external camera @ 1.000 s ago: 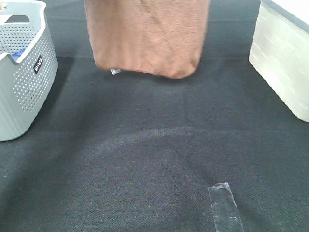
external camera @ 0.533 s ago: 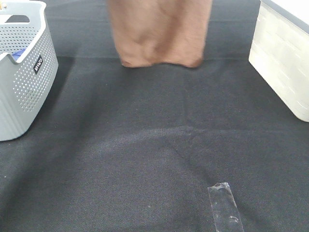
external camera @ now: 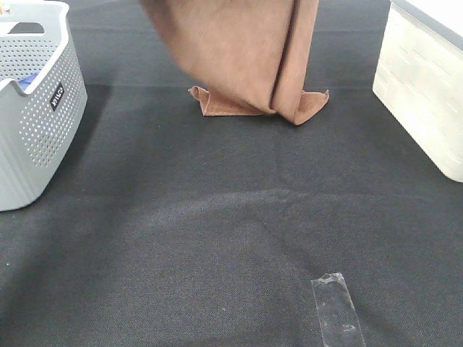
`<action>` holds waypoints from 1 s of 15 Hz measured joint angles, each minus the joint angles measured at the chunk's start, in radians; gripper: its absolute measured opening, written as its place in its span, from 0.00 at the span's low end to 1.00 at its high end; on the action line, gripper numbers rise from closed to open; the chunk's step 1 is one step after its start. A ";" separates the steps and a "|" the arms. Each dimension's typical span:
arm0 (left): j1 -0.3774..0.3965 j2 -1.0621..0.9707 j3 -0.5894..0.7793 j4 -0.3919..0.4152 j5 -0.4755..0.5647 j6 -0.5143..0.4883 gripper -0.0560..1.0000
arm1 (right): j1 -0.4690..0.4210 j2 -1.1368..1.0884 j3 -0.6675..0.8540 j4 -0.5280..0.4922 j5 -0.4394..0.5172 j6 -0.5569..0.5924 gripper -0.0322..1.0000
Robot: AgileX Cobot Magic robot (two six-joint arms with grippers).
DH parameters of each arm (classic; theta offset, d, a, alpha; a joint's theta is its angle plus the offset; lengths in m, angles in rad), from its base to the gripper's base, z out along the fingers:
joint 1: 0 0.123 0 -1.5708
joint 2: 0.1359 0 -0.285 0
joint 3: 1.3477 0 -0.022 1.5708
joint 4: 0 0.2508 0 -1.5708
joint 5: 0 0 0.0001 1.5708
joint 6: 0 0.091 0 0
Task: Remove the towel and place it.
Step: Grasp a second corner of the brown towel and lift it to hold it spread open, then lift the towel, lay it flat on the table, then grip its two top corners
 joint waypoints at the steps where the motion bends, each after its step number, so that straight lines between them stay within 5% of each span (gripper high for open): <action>1: 0.000 -0.013 0.000 -0.006 0.022 -0.006 0.05 | 0.000 -0.018 0.000 0.000 0.068 0.031 0.04; 4: 0.000 -0.064 0.031 -0.058 0.029 -0.068 0.05 | 0.000 -0.079 0.000 0.001 0.236 0.068 0.04; 6: -0.003 -0.180 0.213 -0.069 0.028 -0.093 0.05 | 0.000 -0.119 0.019 0.006 0.250 0.091 0.04; 7: -0.004 -0.344 0.466 -0.065 0.026 -0.102 0.05 | 0.010 -0.203 0.136 0.053 0.251 0.102 0.04; 9: -0.010 -0.521 0.687 -0.078 0.019 -0.103 0.05 | 0.012 -0.338 0.328 0.073 0.253 0.102 0.04; 15: -0.018 -0.916 1.176 -0.223 -0.007 -0.120 0.05 | 0.023 -0.681 0.772 0.135 0.252 0.137 0.04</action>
